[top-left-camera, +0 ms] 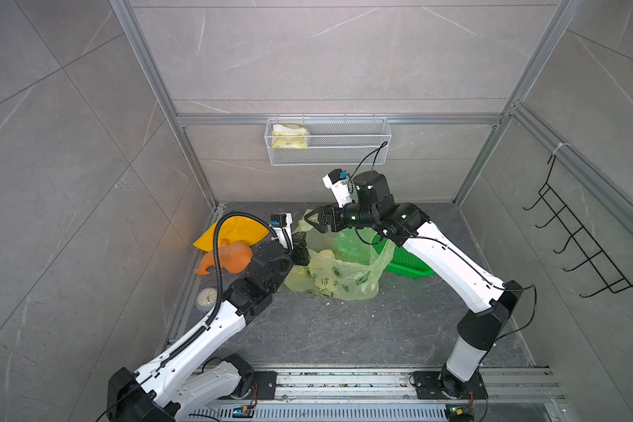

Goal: Place the pears into plastic bags & tie knots
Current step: Tie the plastic bag at the center of the board.

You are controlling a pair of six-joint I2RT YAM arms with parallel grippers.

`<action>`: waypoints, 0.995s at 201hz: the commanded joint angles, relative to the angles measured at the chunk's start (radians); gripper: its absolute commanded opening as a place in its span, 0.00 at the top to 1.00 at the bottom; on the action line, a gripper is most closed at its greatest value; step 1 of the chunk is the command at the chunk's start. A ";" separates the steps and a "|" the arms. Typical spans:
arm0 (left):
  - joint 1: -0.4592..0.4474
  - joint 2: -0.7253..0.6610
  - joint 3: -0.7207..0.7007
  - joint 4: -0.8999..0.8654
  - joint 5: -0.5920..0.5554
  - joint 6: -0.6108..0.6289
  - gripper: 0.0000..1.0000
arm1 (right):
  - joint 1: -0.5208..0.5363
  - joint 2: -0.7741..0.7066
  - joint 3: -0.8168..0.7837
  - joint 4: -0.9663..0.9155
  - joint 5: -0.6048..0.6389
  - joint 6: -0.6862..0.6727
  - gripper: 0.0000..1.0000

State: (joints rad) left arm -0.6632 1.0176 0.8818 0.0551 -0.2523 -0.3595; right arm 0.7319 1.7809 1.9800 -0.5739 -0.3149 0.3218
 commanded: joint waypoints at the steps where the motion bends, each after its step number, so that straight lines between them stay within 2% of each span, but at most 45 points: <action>1: -0.006 -0.003 0.009 0.055 0.012 -0.007 1.00 | 0.008 0.016 -0.011 0.046 -0.018 0.021 0.15; 35: -0.006 0.000 0.014 0.052 0.013 -0.005 1.00 | 0.014 0.038 -0.008 0.043 -0.029 0.023 0.18; 54: -0.006 0.003 0.018 0.053 0.021 -0.002 1.00 | 0.014 0.043 -0.016 0.046 -0.024 0.023 0.27; 61: -0.006 0.004 0.018 0.053 0.025 -0.001 1.00 | 0.014 0.046 -0.014 0.047 -0.019 0.021 0.35; 76: -0.006 0.009 0.021 0.051 0.035 -0.001 1.00 | 0.014 0.051 -0.005 0.049 -0.006 0.015 0.65; 95: -0.006 -0.006 0.034 0.005 0.045 0.019 1.00 | 0.013 0.057 0.031 0.030 0.003 -0.017 0.97; 97: -0.006 -0.008 0.035 -0.006 0.044 0.026 0.96 | 0.012 0.058 0.037 0.022 0.005 -0.023 1.00; 104: -0.006 -0.031 0.039 -0.043 0.039 0.050 0.81 | 0.011 0.058 0.061 -0.009 0.011 -0.048 1.00; 113: -0.004 -0.071 0.039 -0.091 0.035 0.094 0.53 | 0.007 0.061 0.097 -0.055 0.009 -0.087 1.00; 121: 0.002 -0.113 0.038 -0.133 0.032 0.132 0.33 | 0.006 0.061 0.132 -0.100 -0.005 -0.141 1.00; 127: 0.006 -0.143 0.036 -0.162 0.040 0.162 0.23 | 0.006 0.060 0.156 -0.134 -0.022 -0.183 1.00; 136: 0.016 -0.183 0.037 -0.188 0.064 0.215 0.12 | 0.006 0.058 0.184 -0.185 -0.052 -0.242 1.00; 159: 0.038 -0.234 0.046 -0.183 0.139 0.352 0.01 | 0.006 0.045 0.226 -0.276 -0.111 -0.362 1.00; 200: 0.112 -0.154 0.137 -0.167 0.319 0.502 0.00 | 0.006 0.080 0.351 -0.446 -0.160 -0.470 1.00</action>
State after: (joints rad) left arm -0.5949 0.8036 0.9596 -0.1268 -0.0860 -0.0051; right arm 0.7376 1.8435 2.2498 -0.8780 -0.4202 -0.0341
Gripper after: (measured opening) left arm 0.997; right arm 0.040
